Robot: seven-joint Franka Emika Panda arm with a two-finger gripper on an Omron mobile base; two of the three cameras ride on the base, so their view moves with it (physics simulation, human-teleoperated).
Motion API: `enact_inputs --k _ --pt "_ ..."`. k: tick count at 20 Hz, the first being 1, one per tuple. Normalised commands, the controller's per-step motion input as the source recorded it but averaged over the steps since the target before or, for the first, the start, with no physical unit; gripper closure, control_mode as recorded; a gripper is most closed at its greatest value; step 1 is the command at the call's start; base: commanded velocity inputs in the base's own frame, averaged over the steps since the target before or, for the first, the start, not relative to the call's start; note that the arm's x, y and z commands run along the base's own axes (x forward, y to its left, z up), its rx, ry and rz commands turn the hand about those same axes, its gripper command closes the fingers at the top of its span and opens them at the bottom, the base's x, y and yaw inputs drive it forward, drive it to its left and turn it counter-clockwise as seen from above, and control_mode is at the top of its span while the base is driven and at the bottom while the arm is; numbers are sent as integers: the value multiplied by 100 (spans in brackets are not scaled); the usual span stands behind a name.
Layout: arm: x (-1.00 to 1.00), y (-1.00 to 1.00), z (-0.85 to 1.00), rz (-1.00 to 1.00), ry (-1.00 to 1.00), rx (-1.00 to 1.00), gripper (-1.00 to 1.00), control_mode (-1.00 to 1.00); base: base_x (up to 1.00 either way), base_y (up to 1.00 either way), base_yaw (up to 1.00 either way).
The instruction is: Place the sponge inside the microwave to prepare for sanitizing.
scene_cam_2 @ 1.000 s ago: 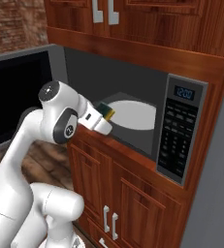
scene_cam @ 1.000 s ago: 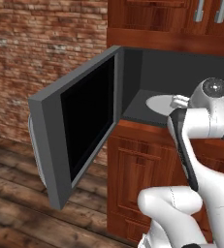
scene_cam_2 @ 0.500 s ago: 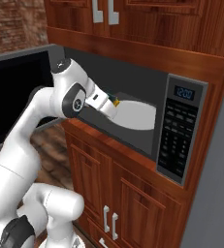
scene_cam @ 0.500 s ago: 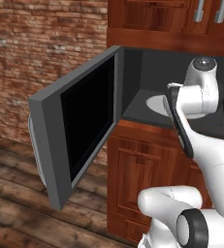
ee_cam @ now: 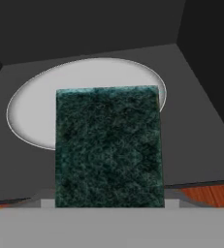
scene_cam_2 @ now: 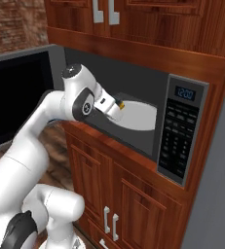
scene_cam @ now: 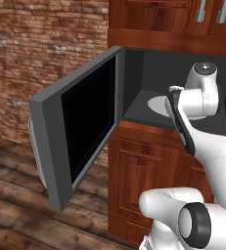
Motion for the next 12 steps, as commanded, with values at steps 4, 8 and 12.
enact_inputs --k 4,8,12 --pt "0 0 -39 0 -13 -3 100 -100 0 0 0" --pt "9 -4 -4 0 -5 -6 100 -100 0 0 0" --pt "16 -11 11 0 0 -6 100 -100 0 0 0"
